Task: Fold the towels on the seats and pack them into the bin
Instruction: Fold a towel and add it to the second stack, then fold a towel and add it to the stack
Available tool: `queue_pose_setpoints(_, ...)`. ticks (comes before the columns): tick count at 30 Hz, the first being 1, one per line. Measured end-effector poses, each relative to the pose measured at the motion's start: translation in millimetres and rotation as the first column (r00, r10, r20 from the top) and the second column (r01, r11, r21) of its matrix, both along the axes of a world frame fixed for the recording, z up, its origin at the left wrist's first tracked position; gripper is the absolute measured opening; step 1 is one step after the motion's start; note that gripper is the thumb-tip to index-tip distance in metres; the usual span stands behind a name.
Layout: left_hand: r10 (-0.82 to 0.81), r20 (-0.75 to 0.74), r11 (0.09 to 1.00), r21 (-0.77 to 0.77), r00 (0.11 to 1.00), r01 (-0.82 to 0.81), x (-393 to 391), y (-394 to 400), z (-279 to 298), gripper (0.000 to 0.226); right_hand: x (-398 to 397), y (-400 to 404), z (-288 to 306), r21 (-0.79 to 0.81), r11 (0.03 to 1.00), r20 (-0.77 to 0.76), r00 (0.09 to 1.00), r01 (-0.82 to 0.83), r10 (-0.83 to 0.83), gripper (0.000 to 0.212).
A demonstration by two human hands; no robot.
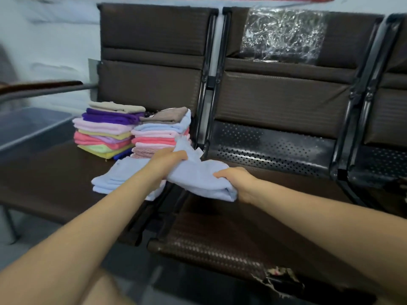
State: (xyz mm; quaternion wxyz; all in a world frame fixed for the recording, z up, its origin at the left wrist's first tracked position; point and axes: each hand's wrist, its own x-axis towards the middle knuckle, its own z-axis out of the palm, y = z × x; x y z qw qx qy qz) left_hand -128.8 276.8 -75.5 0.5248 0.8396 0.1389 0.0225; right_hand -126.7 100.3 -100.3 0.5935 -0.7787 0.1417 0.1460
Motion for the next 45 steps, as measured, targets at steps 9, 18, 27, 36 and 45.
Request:
queue_pose_setpoints(9, 0.429, 0.125, 0.85, -0.391, 0.894, -0.353, 14, 140, -42, 0.009, 54, 144, -23, 0.341, 0.935, 0.031, 0.995, -0.096, 0.09, 0.04)
queue_pose_setpoints(18, 0.199, 0.194, 0.795, 0.542, 0.961, -0.274, 10, 134, -69, 0.045, 39, 111, -44, 0.081, 0.932, -0.05, 0.933, -0.352, 0.357, 0.03)
queue_pose_setpoints(27, -0.156, 0.313, 0.822, 0.567, 0.937, -0.052, -8, 36, -22, 0.034, 5, -49, -6, -0.153, 0.939, 0.019, 0.949, -0.309, 0.316, 0.031)
queue_pose_setpoints(36, -0.295, 0.048, 0.901, -0.317, 0.954, 0.295, -19, -168, 39, 0.029, -27, -192, 18, -0.099, 0.995, 0.116, 0.993, -0.009, 0.021, 0.023)
queue_pose_setpoints(45, -0.541, -0.064, 0.799, -0.349, 0.838, 0.489, -41, -356, 4, 0.029, -70, -365, 15, -0.58, 0.673, 0.461, 0.866, 0.46, -0.194, 0.024)
